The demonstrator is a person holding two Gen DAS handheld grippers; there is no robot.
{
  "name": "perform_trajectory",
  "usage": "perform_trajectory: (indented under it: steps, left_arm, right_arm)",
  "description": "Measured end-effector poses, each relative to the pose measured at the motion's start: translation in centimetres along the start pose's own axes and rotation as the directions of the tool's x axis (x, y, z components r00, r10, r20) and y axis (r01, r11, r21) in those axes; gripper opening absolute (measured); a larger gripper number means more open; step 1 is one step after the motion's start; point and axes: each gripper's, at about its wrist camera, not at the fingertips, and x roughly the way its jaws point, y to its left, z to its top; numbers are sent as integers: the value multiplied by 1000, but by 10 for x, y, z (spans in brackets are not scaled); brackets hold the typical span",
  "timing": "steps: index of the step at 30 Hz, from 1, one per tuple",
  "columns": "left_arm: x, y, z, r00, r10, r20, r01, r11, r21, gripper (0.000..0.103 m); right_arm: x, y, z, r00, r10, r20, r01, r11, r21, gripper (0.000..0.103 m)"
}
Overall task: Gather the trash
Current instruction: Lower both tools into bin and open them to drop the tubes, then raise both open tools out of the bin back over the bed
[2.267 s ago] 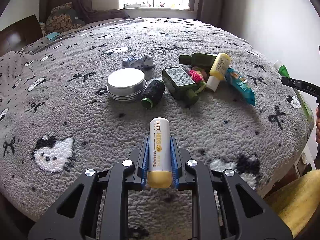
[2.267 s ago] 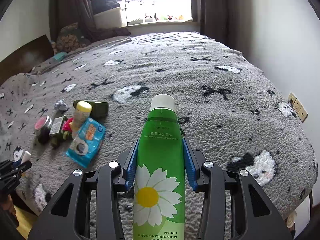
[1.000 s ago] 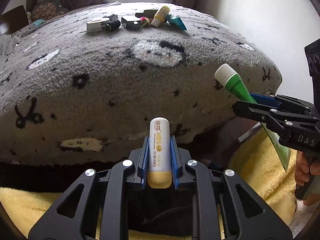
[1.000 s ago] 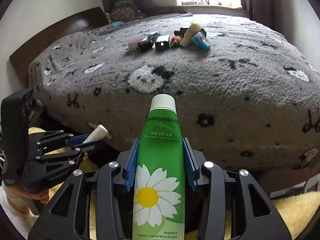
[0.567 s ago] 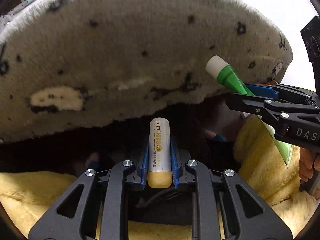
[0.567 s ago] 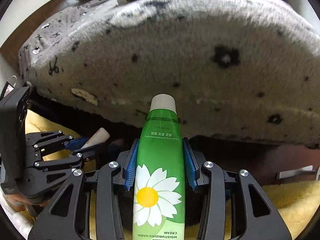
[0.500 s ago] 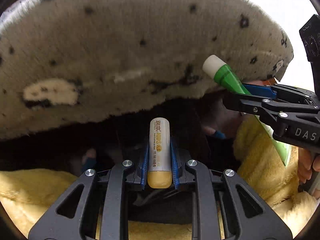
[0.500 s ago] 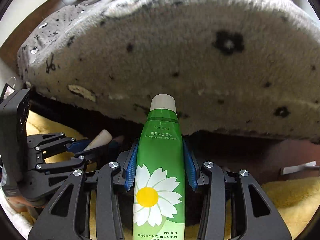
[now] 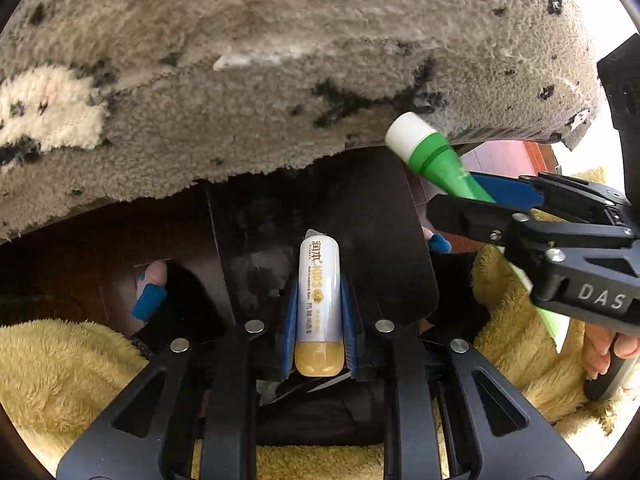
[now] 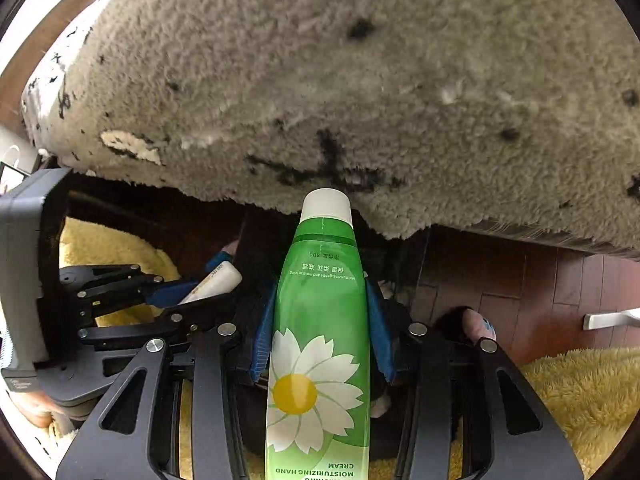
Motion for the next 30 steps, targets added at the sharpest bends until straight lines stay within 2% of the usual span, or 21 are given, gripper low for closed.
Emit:
perform_trajectory:
  steps: [8, 10, 12, 17, 23, 25, 27, 30]
  left_arm:
    - [3, -3, -3, 1000, -20, -5, 20, 1000, 17, 18]
    - [5, -3, -4, 1000, -26, -3, 26, 1000, 14, 23]
    - [4, -2, -5, 1000, -29, 1, 29, 999, 14, 37]
    - [-4, -1, 0, 1000, -12, 11, 12, 1000, 13, 48]
    - [-11, -7, 6, 1000, 10, 29, -11, 1000, 26, 58]
    - [-15, -8, 8, 999, 23, 38, -24, 999, 27, 64]
    - [-22, -9, 10, 998, 34, 54, -35, 999, 29, 74]
    - [-34, -9, 13, 996, 42, 83, -45, 998, 31, 81]
  right_arm:
    - [13, 6, 8, 999, -38, -7, 38, 999, 24, 44]
    - [9, 1, 8, 999, -40, 4, 40, 999, 32, 44]
    - [9, 1, 10, 999, -47, 15, 46, 998, 42, 45]
    - [4, -6, 12, 998, -58, 30, 57, 997, 60, 48]
    - [-2, -12, 11, 996, -74, 50, 71, 995, 68, 60]
    - [-4, -12, 11, 995, -79, 57, 75, 995, 68, 67]
    - [-11, -16, 11, 995, -80, 66, 75, 995, 72, 75]
    - [-28, -25, 12, 992, -84, 95, 77, 994, 77, 86]
